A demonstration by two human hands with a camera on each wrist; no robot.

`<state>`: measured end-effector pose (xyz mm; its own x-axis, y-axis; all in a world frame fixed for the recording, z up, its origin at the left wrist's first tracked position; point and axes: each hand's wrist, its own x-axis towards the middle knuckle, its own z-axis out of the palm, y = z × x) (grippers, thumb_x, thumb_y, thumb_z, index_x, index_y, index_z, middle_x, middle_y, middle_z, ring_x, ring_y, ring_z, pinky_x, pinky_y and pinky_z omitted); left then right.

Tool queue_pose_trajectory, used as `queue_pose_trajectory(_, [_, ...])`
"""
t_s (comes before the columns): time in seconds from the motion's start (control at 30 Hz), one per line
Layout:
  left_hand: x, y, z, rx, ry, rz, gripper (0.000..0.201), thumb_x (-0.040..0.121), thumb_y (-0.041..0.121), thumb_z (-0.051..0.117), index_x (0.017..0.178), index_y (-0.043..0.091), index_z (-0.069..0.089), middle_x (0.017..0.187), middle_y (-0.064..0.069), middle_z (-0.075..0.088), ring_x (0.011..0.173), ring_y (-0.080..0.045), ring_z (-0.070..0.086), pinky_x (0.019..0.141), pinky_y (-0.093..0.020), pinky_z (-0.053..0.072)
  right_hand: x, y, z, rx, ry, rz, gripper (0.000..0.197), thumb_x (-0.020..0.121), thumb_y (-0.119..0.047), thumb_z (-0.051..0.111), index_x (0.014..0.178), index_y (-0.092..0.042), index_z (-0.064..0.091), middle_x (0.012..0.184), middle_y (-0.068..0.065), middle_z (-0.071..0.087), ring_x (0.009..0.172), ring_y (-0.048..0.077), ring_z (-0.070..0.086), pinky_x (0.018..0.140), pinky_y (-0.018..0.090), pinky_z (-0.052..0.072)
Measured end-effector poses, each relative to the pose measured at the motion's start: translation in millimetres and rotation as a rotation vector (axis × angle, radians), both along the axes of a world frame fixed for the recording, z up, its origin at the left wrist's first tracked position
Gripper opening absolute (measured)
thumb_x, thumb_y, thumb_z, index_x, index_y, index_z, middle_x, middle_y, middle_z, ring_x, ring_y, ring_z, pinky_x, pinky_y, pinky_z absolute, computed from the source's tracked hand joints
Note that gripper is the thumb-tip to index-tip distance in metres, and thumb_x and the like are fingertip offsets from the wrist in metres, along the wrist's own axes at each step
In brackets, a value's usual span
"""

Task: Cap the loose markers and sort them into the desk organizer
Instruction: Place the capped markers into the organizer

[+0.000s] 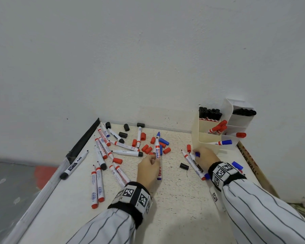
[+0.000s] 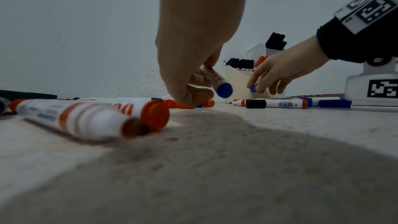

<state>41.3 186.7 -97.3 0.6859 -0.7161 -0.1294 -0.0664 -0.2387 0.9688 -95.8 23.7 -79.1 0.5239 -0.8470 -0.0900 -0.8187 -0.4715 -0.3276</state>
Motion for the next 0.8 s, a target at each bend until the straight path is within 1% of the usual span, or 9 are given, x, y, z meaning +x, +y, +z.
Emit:
queue_pose_trajectory(0.1, [-0.2, 0.8, 1.0, 0.013, -0.044, -0.016, 0.026, 0.096, 0.021, 0.048, 0.119, 0.013, 0.055, 0.097, 0.004, 0.059, 0.083, -0.004, 0.056, 0.064, -0.015, 0.044, -1.8, -0.5, 0.1, -0.085, -0.262, -0.014, 0.025, 0.09, -0.01, 0.05, 0.114, -0.01, 0.06, 0.109, 0.01, 0.062, 0.094, 0.017, 0.053, 0.083, 0.023, 0.04])
queue_pose_trajectory(0.17, [-1.4, 2.4, 2.6, 0.004, -0.086, -0.037, 0.026, 0.096, 0.019, 0.049, 0.12, 0.012, 0.055, 0.094, 0.005, 0.057, 0.076, -0.002, 0.052, 0.055, -0.012, 0.039, 2.2, 1.9, 5.1, -0.096, -0.354, 0.029, 0.023, 0.092, -0.011, 0.049, 0.112, -0.009, 0.059, 0.106, 0.009, 0.061, 0.092, 0.017, 0.052, 0.082, 0.023, 0.039])
queue_pose_trajectory(0.27, [-3.4, 4.9, 5.9, -0.025, -0.144, -0.062, 0.024, 0.095, 0.016, 0.05, 0.118, 0.01, 0.056, 0.091, 0.006, 0.054, 0.073, -0.001, 0.049, 0.053, -0.009, 0.041, 11.0, 10.9, 14.8, -0.033, -0.552, 0.04, 0.025, 0.095, -0.009, 0.038, 0.112, -0.007, 0.056, 0.091, 0.007, 0.06, 0.076, 0.018, 0.053, 0.067, 0.026, 0.04])
queue_pose_trajectory(0.3, [-3.7, 5.6, 6.8, -0.026, -0.165, -0.067, 0.023, 0.095, 0.015, 0.05, 0.116, 0.011, 0.057, 0.091, 0.006, 0.053, 0.073, 0.0, 0.049, 0.054, -0.009, 0.041, 13.1, 14.3, 16.5, 0.003, -0.605, 0.048, 0.024, 0.096, -0.009, 0.037, 0.113, -0.008, 0.053, 0.087, 0.009, 0.059, 0.074, 0.022, 0.056, 0.066, 0.03, 0.042])
queue_pose_trajectory(0.4, [-5.3, 6.6, 7.7, -0.032, -0.181, -0.075, 0.017, 0.094, 0.013, 0.051, 0.109, 0.014, 0.059, 0.09, 0.007, 0.053, 0.076, -0.001, 0.049, 0.057, -0.011, 0.038, 17.0, 22.8, 17.1, 0.075, -0.629, 0.134, 0.019, 0.097, -0.013, 0.037, 0.112, -0.011, 0.049, 0.097, 0.015, 0.062, 0.091, 0.032, 0.06, 0.077, 0.039, 0.048])
queue_pose_trajectory(0.47, [-6.7, 6.6, 7.1, -0.035, -0.161, -0.082, 0.015, 0.094, 0.012, 0.051, 0.106, 0.018, 0.06, 0.093, 0.005, 0.055, 0.08, -0.004, 0.052, 0.058, -0.011, 0.037, 19.0, 26.0, 15.3, 0.088, -0.627, 0.193, 0.017, 0.098, -0.013, 0.036, 0.108, -0.016, 0.049, 0.101, 0.012, 0.063, 0.095, 0.029, 0.06, 0.078, 0.031, 0.046])
queue_pose_trajectory(0.57, [-7.5, 6.3, 6.3, -0.03, -0.14, -0.088, 0.016, 0.094, 0.012, 0.051, 0.105, 0.019, 0.06, 0.096, 0.003, 0.056, 0.082, -0.006, 0.052, 0.059, -0.011, 0.036, 19.6, 27.0, 13.2, 0.08, -0.609, 0.253, 0.018, 0.098, -0.01, 0.035, 0.107, -0.019, 0.047, 0.103, 0.008, 0.061, 0.093, 0.02, 0.056, 0.071, 0.009, 0.038])
queue_pose_trajectory(0.73, [-6.1, 8.7, 4.5, -0.045, -0.18, -0.089, 0.017, 0.094, 0.01, 0.051, 0.102, 0.019, 0.062, 0.094, 0.0, 0.058, 0.075, -0.004, 0.051, 0.054, -0.004, 0.04, 14.2, 26.9, 16.8, 0.071, -0.579, 0.289, 0.024, 0.098, -0.004, 0.033, 0.111, -0.011, 0.052, 0.101, -0.001, 0.055, 0.082, 0.0, 0.048, 0.07, 0.002, 0.034])
queue_pose_trajectory(0.8, [-6.2, 8.6, 4.5, -0.052, -0.173, -0.089, 0.018, 0.094, 0.01, 0.051, 0.105, 0.018, 0.063, 0.095, 0.002, 0.058, 0.076, -0.004, 0.051, 0.053, -0.005, 0.039, 12.7, 27.4, 17.2, 0.08, -0.571, 0.296, 0.024, 0.098, -0.003, 0.033, 0.109, -0.013, 0.052, 0.099, -0.003, 0.053, 0.079, -0.005, 0.046, 0.07, 0.002, 0.034])
